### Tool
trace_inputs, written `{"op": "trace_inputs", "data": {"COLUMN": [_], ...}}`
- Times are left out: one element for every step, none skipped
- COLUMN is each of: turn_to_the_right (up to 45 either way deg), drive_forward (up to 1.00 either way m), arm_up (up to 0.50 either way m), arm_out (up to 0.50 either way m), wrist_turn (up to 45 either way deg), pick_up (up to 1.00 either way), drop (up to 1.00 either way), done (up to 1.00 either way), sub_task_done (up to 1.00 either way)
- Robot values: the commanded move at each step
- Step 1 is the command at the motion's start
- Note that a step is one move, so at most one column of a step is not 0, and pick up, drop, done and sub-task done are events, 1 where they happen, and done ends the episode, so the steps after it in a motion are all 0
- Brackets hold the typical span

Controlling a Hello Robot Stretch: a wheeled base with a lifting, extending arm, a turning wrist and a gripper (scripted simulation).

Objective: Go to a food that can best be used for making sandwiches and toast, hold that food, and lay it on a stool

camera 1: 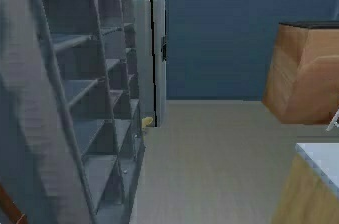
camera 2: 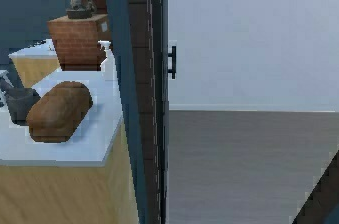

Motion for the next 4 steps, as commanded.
{"op": "trace_inputs", "data": {"turn_to_the_right": [-24.0,0.0,0.0,0.0], "drive_forward": [0.0,0.0,0.0,0.0], "arm_up": [0.0,0.5,0.38,0.0], "arm_out": [0.0,0.0,0.0,0.36], "wrist_turn": [0.0,0.0,0.0,0.0], "pick_up": [0.0,0.0,0.0,0.0], "drop": [0.0,0.0,0.0,0.0], "done": [0.0,0.0,0.0,0.0], "sub_task_done": [0.0,0.0,0.0,0.0]}}
